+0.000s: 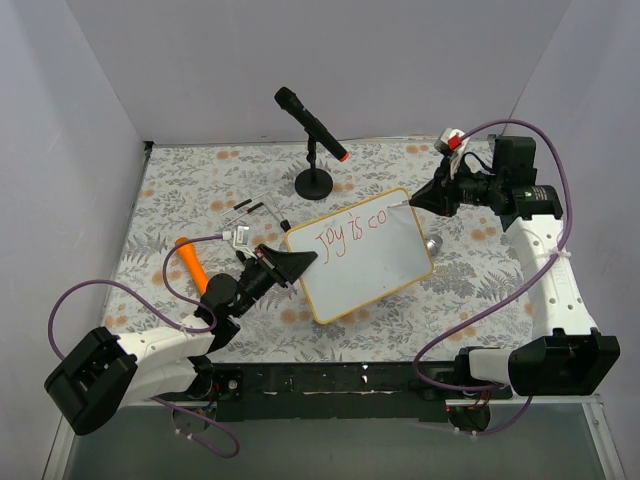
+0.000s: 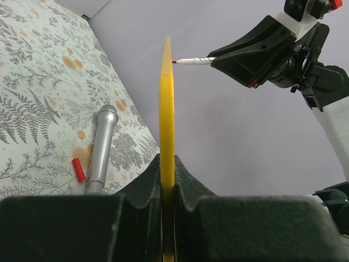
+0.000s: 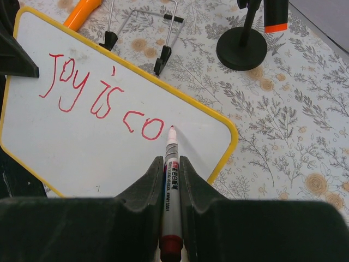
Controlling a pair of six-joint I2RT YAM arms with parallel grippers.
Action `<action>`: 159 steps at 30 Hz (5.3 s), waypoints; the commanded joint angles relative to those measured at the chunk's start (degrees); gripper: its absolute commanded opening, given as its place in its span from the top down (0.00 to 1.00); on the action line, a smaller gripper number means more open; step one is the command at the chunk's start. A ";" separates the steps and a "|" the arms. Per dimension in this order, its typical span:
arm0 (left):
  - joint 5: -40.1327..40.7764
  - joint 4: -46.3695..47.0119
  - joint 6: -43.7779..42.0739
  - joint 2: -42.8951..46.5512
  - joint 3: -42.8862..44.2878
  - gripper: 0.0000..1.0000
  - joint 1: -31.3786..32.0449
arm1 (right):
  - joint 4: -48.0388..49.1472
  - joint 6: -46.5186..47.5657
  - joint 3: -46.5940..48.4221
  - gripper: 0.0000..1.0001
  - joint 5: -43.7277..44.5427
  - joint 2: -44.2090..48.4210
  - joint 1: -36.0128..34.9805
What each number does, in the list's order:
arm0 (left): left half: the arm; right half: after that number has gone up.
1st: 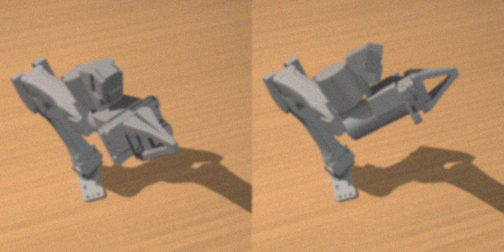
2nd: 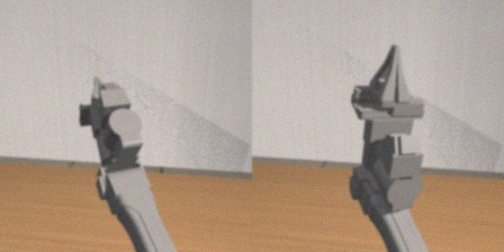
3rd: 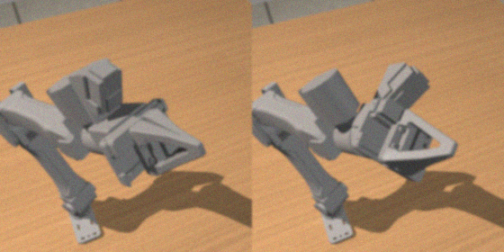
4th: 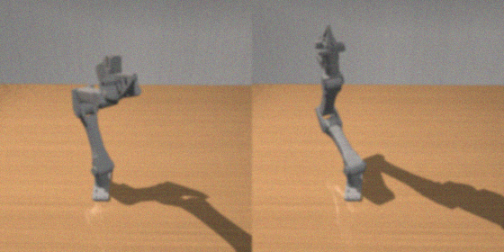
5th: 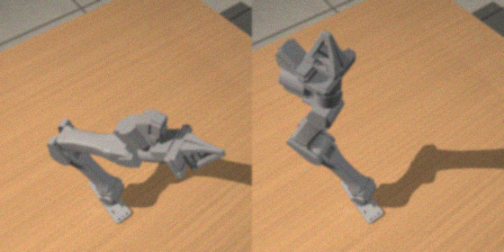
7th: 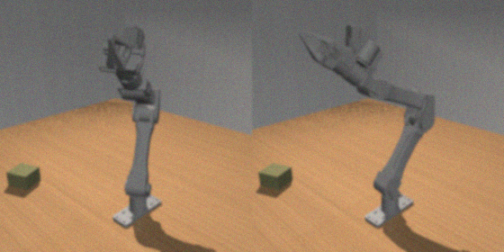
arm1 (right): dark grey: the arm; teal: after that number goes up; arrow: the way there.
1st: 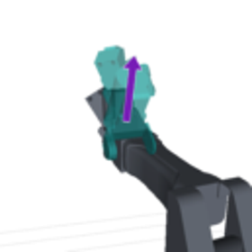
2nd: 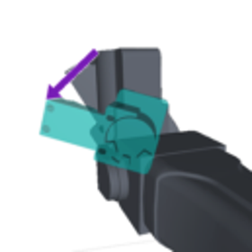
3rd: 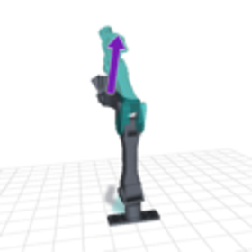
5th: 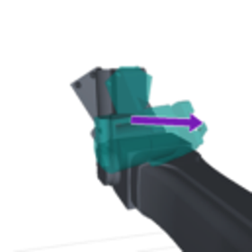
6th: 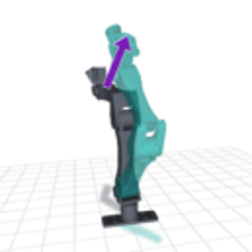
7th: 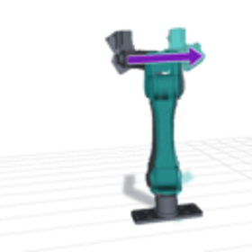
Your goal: Write a sentence on the whiteboard
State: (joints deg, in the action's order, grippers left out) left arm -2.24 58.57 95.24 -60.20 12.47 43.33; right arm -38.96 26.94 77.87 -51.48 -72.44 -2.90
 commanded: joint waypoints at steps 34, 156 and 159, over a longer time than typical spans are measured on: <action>-0.48 8.58 2.23 0.62 0.36 1.00 -0.44 | -0.94 1.80 2.73 0.99 -0.90 -3.14 0.17; -1.89 8.05 2.41 3.87 -1.83 1.00 -1.76 | 0.64 2.07 -2.54 0.99 2.70 6.44 3.95; -2.15 8.32 2.40 3.52 -1.66 1.00 -1.85 | 0.99 1.54 -2.19 0.99 3.67 6.00 3.95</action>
State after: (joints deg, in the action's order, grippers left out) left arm -3.99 60.84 96.29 -57.65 8.93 41.98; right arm -40.88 29.71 75.20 -49.19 -66.11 0.78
